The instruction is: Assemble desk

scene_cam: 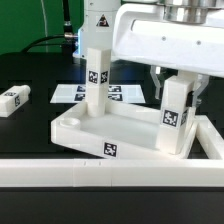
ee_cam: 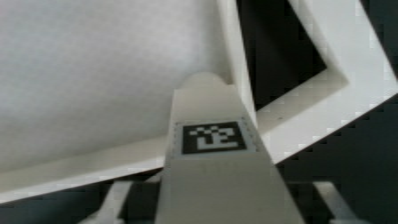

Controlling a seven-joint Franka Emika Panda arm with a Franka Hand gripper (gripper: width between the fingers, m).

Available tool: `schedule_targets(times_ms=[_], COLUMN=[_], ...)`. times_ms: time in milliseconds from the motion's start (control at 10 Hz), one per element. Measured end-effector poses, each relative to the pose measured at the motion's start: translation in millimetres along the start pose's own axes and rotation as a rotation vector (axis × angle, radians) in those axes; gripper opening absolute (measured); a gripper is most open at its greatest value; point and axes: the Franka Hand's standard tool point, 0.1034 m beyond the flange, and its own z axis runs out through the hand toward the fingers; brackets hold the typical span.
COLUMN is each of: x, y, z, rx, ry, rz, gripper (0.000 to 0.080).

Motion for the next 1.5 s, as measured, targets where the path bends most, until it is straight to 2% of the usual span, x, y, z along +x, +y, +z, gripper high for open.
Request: schedule_targets(times_ms=[100, 200, 300, 400, 500, 600, 700, 800, 1200, 1300, 1400, 1500], x=[-0.4, -0.4, -2.9, -9.1, -12.0, -8.3, -3.8, -5.6, -6.8, -8.0, -13.9, -19.2], y=[-0.1, -0.8, -0.7, 11.4, 31.0, 53.3, 68.6, 64.8, 64.7, 70.3, 93.9, 124.8], z=[0.5, -0.5, -11.2, -24.2, -31.5, -35.8, -35.3, -33.9, -32.3, -32.4, -34.4, -39.1], rx=[0.0, 0.002, 0.016, 0.032, 0.034, 0.033, 0.028, 0.027, 0.025, 0.029, 0.039, 0.046], ry=[-0.001, 0.0, 0.004, 0.001, -0.009, -0.015, -0.016, -0.016, -0.018, -0.02, -0.032, -0.052], rz=[-0.001, -0.007, -0.061, -0.107, -0.141, -0.178, -0.178, -0.173, -0.178, -0.218, -0.257, -0.279], gripper=[0.0295, 0.0485, 0.0485, 0.0613, 0.0638, 0.0647, 0.0647, 0.0647, 0.0649, 0.0649, 0.0649, 0.0649])
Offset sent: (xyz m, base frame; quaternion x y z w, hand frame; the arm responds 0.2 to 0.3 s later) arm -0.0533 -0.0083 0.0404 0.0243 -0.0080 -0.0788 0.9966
